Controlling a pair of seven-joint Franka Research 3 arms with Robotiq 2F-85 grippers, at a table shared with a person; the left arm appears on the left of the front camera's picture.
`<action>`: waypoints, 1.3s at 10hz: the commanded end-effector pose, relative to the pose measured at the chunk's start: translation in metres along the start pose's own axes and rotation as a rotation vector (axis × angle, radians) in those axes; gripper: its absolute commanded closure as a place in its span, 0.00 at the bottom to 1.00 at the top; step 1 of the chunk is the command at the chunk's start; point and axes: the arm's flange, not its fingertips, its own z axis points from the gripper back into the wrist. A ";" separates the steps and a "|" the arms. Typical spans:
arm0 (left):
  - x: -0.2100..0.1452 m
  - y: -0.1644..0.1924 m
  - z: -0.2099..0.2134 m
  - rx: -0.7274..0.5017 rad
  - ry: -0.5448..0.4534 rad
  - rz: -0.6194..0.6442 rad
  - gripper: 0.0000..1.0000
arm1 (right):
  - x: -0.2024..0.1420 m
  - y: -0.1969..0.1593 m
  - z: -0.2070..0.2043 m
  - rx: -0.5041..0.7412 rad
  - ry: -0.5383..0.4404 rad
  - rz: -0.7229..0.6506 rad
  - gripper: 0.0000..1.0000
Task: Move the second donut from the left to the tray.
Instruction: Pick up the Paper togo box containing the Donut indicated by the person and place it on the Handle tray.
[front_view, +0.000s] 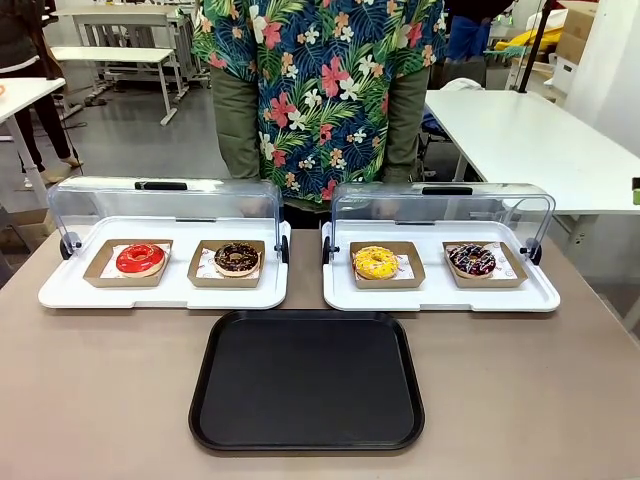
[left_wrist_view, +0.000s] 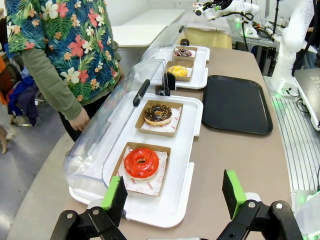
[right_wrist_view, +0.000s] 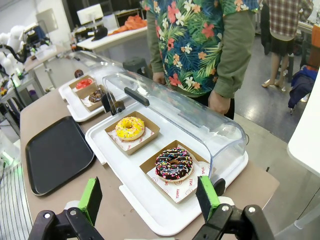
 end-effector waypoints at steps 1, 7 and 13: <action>0.002 -0.006 -0.002 0.008 0.012 0.015 0.00 | 0.003 0.001 0.000 0.001 -0.006 -0.003 0.00; 0.002 -0.006 -0.002 0.008 0.012 0.015 0.00 | 0.003 0.001 0.000 0.001 -0.006 -0.003 0.00; 0.002 -0.006 -0.002 0.008 0.012 0.015 0.00 | 0.003 0.001 0.000 0.001 -0.006 -0.003 0.00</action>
